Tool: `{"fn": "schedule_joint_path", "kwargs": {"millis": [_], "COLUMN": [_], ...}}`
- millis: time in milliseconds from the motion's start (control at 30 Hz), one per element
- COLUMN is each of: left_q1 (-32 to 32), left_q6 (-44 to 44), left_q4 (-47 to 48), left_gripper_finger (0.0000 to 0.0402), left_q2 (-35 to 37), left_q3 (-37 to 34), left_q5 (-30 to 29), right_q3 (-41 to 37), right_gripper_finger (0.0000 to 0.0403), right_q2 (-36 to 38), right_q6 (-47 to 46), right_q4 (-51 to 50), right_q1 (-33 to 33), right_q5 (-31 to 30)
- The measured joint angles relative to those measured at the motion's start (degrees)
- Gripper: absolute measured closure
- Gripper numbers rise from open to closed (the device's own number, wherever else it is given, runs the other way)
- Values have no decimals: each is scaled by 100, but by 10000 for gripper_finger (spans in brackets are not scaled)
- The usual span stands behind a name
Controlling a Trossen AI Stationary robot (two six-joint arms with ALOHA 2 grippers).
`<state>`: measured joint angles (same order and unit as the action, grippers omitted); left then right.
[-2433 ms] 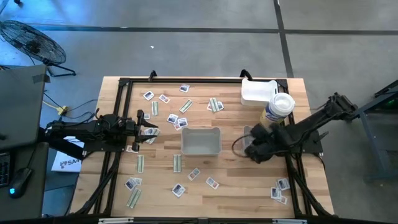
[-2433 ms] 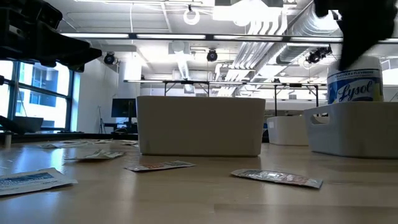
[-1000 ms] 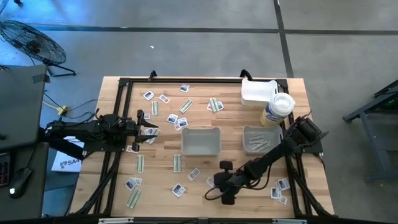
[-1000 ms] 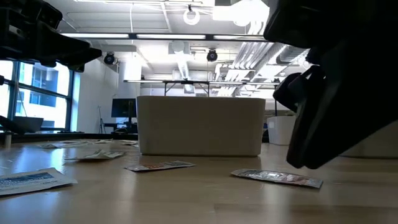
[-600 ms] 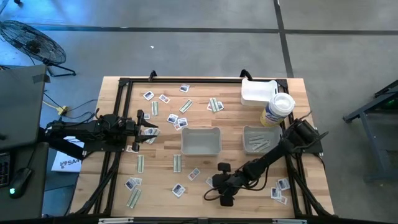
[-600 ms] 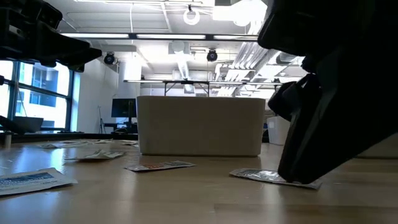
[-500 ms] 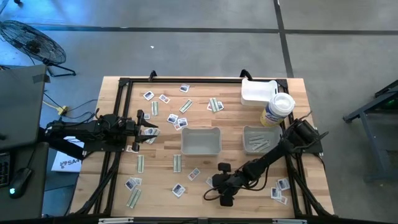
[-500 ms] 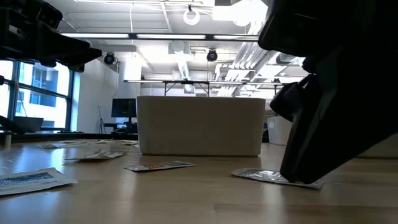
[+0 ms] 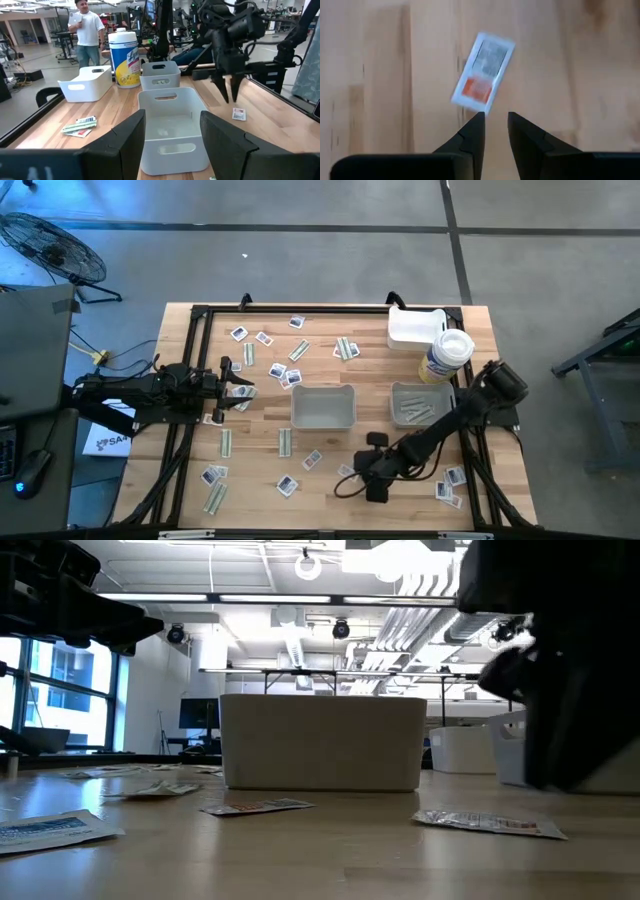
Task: Pick & Place First Aid Supplies
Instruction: Put the orange pad into the left gray bin
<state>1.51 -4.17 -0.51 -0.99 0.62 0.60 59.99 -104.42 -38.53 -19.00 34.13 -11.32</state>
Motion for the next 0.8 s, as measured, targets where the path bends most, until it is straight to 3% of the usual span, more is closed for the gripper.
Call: {"fn": "schedule_joint_path", "kwargs": {"millis": [133, 433, 800], "left_q1": [1, -1, -1], "left_q6": [-1, -1, -1], "left_q4": [-1, 1, 1], "left_gripper_finger": [216, 216, 216], "left_q2": [-1, -1, 1], "left_q3": [0, 0, 0], "left_q5": [0, 0, 0], "right_q3": [1, 7, 17], "right_gripper_finger": [324, 324, 324], "right_q2": [-3, -455, -556], "right_q6": [127, 65, -132], "right_q4": [589, 1471, 1203], "right_q1": [0, 59, 38], "right_q5": [-81, 394, 614]}}
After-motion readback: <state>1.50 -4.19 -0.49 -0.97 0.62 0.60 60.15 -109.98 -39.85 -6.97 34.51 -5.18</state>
